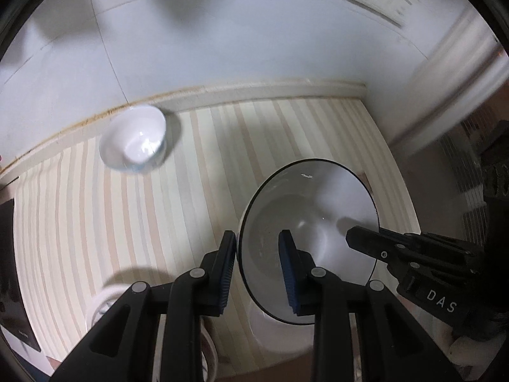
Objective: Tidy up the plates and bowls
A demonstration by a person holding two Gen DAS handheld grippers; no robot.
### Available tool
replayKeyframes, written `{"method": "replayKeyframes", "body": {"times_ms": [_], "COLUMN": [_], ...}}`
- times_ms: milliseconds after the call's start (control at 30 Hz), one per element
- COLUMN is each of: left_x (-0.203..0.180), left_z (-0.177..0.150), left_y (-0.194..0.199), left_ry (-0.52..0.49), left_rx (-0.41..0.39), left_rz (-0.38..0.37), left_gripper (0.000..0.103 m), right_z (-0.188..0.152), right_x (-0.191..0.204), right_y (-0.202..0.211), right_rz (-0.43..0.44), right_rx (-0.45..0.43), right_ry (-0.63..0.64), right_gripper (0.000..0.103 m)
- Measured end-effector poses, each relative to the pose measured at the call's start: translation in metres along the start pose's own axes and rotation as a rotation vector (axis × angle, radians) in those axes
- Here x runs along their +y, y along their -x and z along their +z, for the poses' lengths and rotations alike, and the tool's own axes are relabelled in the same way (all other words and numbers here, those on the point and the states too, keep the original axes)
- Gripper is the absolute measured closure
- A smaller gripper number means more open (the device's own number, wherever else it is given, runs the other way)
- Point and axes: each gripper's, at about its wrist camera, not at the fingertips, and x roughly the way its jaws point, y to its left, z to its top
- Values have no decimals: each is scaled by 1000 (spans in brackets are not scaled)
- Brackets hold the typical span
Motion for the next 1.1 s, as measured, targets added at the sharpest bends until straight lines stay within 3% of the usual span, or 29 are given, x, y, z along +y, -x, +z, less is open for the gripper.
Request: {"method": "replayKeyframes", "body": {"times_ms": [400, 667, 1100], "left_x": [-18, -24, -20], "left_z": [-56, -71, -75], "left_y": [-32, -55, -67], "left_ry": [-66, -93, -102], "left_rx": [137, 199, 236], "left_rz": [-6, 30, 69], "left_gripper": [78, 78, 78], "right_z": [-86, -102, -99], "right_x": [-22, -31, -29], "right_y": [-13, -36, -53], "right_rz": [-21, -37, -51], "right_rx": [84, 142, 189], "right_ry": [-82, -92, -72], "right_gripper": [89, 89, 89]}}
